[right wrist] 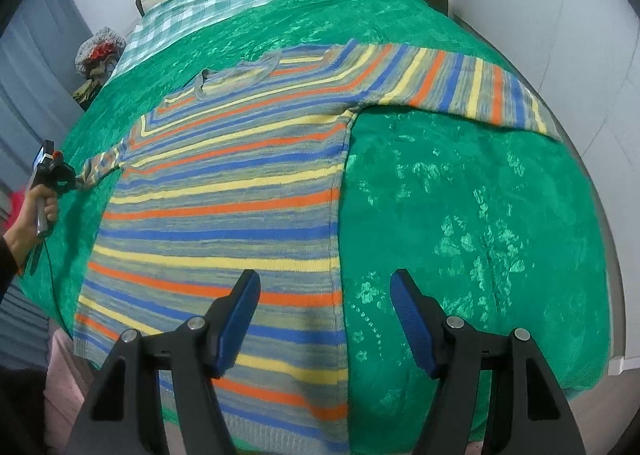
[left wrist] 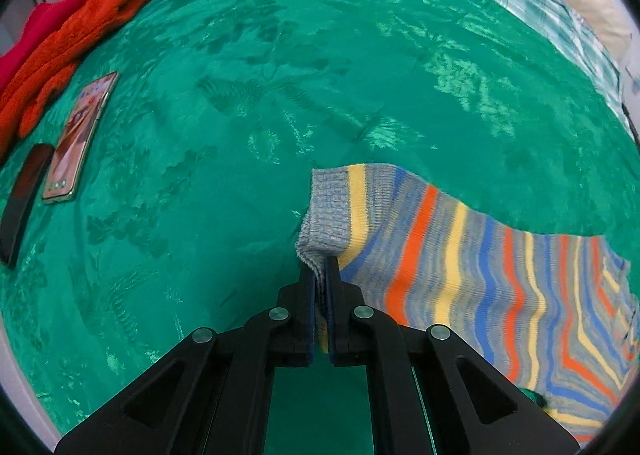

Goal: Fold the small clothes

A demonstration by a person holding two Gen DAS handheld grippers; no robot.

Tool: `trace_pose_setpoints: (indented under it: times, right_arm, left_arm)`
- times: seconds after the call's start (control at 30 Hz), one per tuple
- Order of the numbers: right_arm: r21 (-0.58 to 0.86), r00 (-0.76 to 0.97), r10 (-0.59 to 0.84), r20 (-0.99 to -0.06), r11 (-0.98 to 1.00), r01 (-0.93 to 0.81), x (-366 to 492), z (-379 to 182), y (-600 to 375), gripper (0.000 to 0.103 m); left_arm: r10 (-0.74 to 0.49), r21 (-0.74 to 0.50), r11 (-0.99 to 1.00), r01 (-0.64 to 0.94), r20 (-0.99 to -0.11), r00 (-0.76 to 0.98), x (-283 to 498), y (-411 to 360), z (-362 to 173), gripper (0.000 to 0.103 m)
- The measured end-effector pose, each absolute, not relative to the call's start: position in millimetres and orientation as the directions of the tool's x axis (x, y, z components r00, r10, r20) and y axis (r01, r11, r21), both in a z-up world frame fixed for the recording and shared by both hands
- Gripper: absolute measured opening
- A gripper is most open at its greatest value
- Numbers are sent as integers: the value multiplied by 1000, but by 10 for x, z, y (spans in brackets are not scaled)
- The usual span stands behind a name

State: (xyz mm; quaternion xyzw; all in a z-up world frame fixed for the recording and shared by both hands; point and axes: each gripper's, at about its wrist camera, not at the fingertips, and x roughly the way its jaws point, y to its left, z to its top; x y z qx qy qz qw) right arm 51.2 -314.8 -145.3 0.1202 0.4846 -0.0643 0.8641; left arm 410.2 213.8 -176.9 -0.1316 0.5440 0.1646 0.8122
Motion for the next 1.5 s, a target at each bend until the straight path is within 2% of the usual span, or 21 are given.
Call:
trace_pose_setpoints:
  times: [0.13,0.2,0.3,0.37,0.4,0.47,0.53,0.63,0.7,0.77,0.9,0.97,1.03,1.07,1.1,1.13,1.17,1.2,1.23,1.33,1.5]
  right_arm:
    - [124,522,-9,-853,968,219,587,-1375,-3184,67]
    - [125,517,-2,-856,969,211,638,-1343,-3220,67]
    - [89,468,3,-884,983,161,828,-1235,-3323,76]
    - [55,462,-4,-887,992,115,995,-1057,-3466,78]
    - [33,470,-16,-882,995,96,1100,-940,-3545,79]
    - [-15,498,-41,-866,998,57,1396,-679,-3707,86]
    - [-27,528,-20,-849,1000,-7,1803,-476,-3829,94]
    - [-28,537,45,-842,991,-128,2511,-460,-3906,95]
    - [-16,497,73,-864,985,-171,2952,-628,-3920,95]
    - [11,454,99,-886,981,-192,3392,-874,-3922,95]
    - [-3,407,102,-907,968,-250,4002,-1285,-3809,95]
    - [-30,398,84,-914,962,-271,4248,-1482,-3736,94]
    - [-30,373,79,-924,960,-277,4457,-1684,-3712,90]
    - [-22,354,81,-932,960,-278,4534,-1777,-3705,83]
    - [-3,316,91,-944,959,-283,4601,-1898,-3693,77]
    - [5,289,96,-952,954,-299,4633,-1993,-3669,69]
    - [-8,297,92,-951,947,-320,4641,-2009,-3633,37]
    - [-14,309,96,-946,943,-334,4641,-1985,-3616,8]
    - [-5,318,106,-942,944,-330,4641,-1938,-3618,4]
    - [-74,422,68,-904,948,-311,4526,-1678,-3526,4]
    - [-193,564,-15,-825,947,-257,4474,-1400,-3301,4]
  left_arm:
    - [142,11,930,-368,-934,329,4141,2079,-1836,3]
    - [181,69,943,-327,-928,325,4112,2034,-1785,14]
    - [244,155,954,-258,-899,363,3914,1924,-1457,37]
    - [213,169,977,-133,-850,482,3787,1689,-1066,67]
    - [179,168,983,-70,-832,525,3780,1560,-925,74]
    - [27,121,985,124,-813,581,3875,1163,-661,94]
    - [-113,64,957,283,-815,568,4072,769,-602,96]
    - [-187,29,915,403,-854,486,4535,264,-872,96]
    - [-171,35,901,432,-888,428,4819,45,-1126,94]
    - [-141,59,890,452,-908,395,5049,-119,-1373,88]
    - [-92,115,853,509,-927,363,5223,-370,-1670,89]
    - [-65,136,835,533,-938,341,5265,-433,-1808,94]
    - [-75,107,829,548,-951,299,5299,-463,-1912,96]
    - [-114,60,826,561,-956,270,5276,-457,-1926,94]
    - [-131,44,819,572,-956,262,5235,-463,-1930,88]
    - [-147,30,811,584,-956,254,5200,-474,-1934,67]
    - [-173,9,798,603,-955,243,5130,-509,-1924,30]
    - [-167,30,793,609,-950,265,5067,-557,-1895,9]
    - [-153,59,793,606,-944,293,5019,-595,-1867,5]
    - [-90,203,807,555,-886,456,4846,-659,-1716,5]
    - [-70,164,902,400,-857,510,5073,-322,-1579,5]
